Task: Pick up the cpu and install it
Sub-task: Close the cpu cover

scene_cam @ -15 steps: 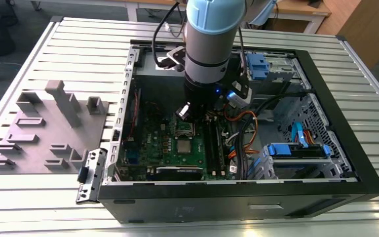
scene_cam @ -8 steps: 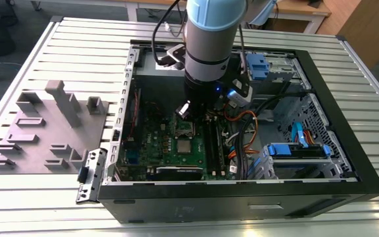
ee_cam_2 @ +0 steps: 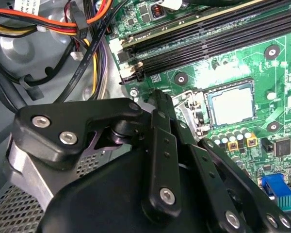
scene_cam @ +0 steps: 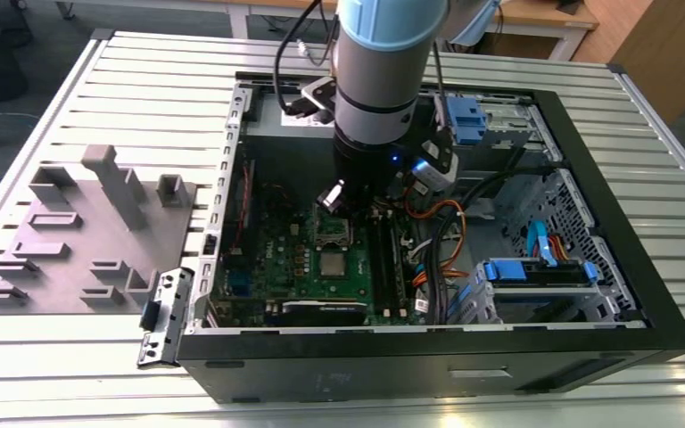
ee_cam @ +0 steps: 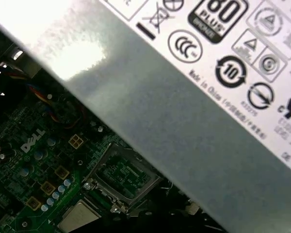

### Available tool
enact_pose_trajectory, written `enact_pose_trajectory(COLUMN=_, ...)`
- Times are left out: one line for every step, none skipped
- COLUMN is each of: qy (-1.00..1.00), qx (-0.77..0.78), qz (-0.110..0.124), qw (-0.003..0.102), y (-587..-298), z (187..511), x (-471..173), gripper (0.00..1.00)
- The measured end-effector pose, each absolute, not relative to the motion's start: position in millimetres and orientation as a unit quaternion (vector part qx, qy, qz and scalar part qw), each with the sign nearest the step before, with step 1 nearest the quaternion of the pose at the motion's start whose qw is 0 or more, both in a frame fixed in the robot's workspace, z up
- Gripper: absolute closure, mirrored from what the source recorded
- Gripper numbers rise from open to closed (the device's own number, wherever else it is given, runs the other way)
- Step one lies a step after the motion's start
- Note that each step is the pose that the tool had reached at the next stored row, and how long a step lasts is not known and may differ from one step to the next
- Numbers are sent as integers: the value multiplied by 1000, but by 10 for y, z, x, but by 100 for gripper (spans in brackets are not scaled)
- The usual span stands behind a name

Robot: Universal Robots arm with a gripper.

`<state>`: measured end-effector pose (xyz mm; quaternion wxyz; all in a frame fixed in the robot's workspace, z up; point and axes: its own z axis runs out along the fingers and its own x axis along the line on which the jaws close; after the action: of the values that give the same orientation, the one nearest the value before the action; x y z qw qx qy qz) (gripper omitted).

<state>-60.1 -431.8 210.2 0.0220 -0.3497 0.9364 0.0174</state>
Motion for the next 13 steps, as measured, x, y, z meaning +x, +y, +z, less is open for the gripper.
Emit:
enact_pose_trajectory(qy=936, qx=-350, qz=17, qw=22, y=-4324, z=2108, x=-601, gripper=89)
enact_pose_trajectory(qy=936, qx=-350, qz=17, qw=22, y=-4329, z=2113, x=-601, gripper=89)
enact_pose_trajectory(qy=936, qx=-350, qz=17, qw=22, y=-4336, z=2117, x=-601, gripper=89)
enact_pose_trajectory(qy=936, qx=-350, qz=17, qw=22, y=-4344, z=2120, x=-601, gripper=89)
enact_pose_trajectory(qy=936, qx=-350, qz=17, qw=22, y=-4352, z=2124, x=-601, gripper=89)
enact_pose_trajectory(qy=936, qx=-350, qz=17, qw=22, y=-4361, z=2128, x=-601, gripper=89)
enact_pose_trajectory(qy=936, qx=-350, qz=17, qw=22, y=-4370, z=2132, x=-601, gripper=89)
enact_pose_trajectory(qy=936, qx=-350, qz=17, qw=22, y=-4379, z=2136, x=-601, gripper=89)
enact_pose_trajectory(qy=936, qx=-350, qz=17, qw=22, y=-4387, z=2139, x=-601, gripper=89)
enact_pose_trajectory(qy=936, qx=-350, qz=17, qw=22, y=-4395, z=2144, x=-601, gripper=89)
enact_pose_trajectory(qy=936, qx=-350, qz=17, qw=22, y=-4403, z=2148, x=-601, gripper=89)
enact_pose_trajectory(qy=936, qx=-350, qz=17, qw=22, y=-4411, z=2153, x=-601, gripper=89)
enact_pose_trajectory(qy=936, qx=-350, qz=17, qw=22, y=-4419, z=2157, x=-601, gripper=89)
